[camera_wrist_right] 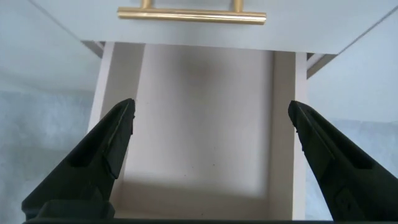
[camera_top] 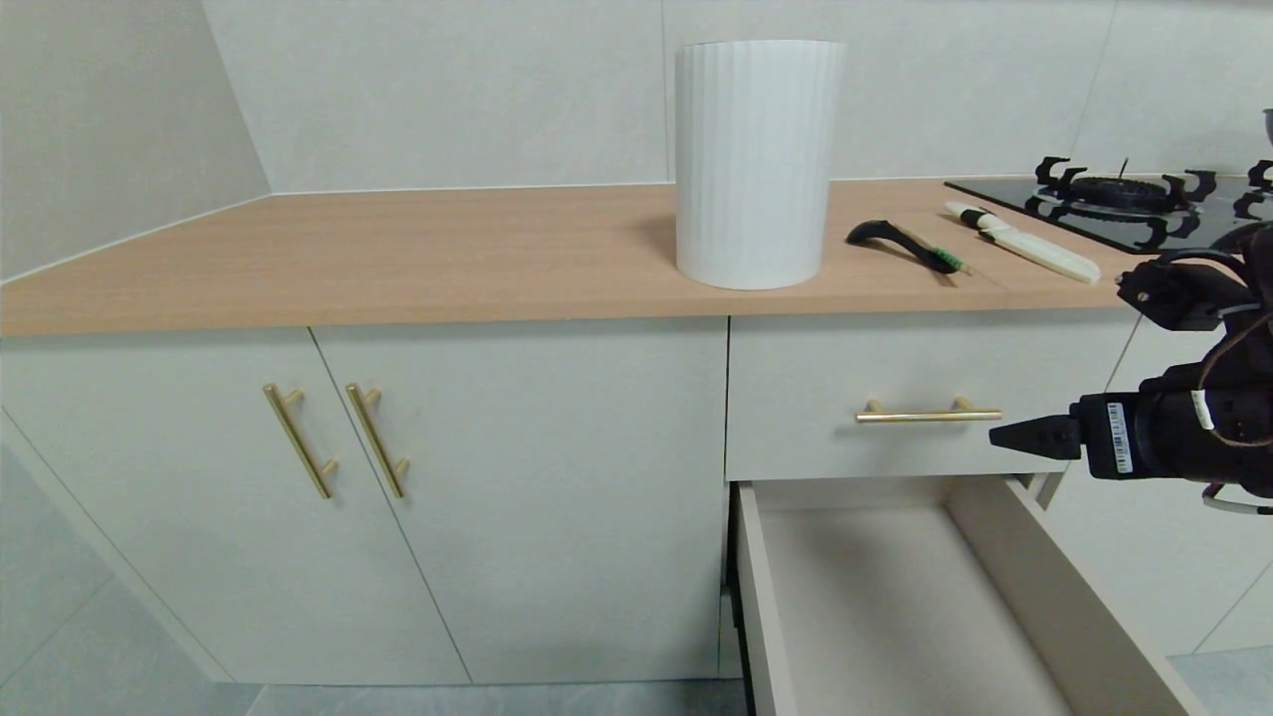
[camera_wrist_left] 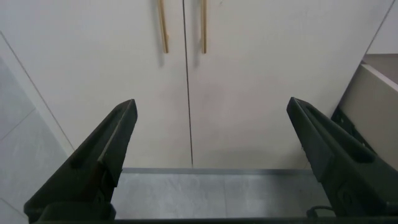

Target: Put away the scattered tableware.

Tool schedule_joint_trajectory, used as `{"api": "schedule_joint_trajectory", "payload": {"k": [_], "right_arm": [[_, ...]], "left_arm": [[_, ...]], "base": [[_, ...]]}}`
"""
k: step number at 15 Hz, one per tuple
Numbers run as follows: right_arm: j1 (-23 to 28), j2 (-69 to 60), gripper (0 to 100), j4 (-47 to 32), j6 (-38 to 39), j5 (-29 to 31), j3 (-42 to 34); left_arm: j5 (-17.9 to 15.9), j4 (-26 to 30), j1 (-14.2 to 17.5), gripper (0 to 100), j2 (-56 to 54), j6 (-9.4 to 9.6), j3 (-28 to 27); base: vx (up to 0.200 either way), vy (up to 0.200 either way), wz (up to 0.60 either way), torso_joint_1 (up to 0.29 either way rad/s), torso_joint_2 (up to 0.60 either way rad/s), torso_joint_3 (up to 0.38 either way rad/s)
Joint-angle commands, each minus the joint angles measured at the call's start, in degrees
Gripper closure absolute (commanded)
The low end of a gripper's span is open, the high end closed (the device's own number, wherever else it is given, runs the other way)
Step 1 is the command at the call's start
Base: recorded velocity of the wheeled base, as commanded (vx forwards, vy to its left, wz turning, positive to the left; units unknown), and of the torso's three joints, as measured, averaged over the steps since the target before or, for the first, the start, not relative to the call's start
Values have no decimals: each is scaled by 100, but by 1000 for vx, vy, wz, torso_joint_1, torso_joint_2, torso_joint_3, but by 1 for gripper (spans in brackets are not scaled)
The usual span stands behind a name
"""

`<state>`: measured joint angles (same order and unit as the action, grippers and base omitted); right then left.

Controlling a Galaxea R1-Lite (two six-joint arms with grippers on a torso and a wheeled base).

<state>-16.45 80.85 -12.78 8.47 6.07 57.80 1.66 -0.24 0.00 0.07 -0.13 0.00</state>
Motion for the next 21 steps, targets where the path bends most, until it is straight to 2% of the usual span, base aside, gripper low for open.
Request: {"api": "schedule_joint_trajectory", "payload": {"k": [1,6,19,21], "right_arm": [[-17,-52,0,3,-12,-9,-5],[-69,-43,0,3,-39,-9,-49],[-148,10,0,12,-39,-18,-58],[-245,36,0,390,-109,-9,12]], "left_arm": [[1,-2,0,0,1,-4,0],[1,-2,0,0,1,-4,0],[10,-2,0,0,1,-4,0],[1,-2,0,0,1,-4,0]], "base": [[0,0,0,0,0,0],[0,0,0,52,-204,-200],[0,0,0,183,-478,-278],[0,0,0,54,-122,-73]]}}
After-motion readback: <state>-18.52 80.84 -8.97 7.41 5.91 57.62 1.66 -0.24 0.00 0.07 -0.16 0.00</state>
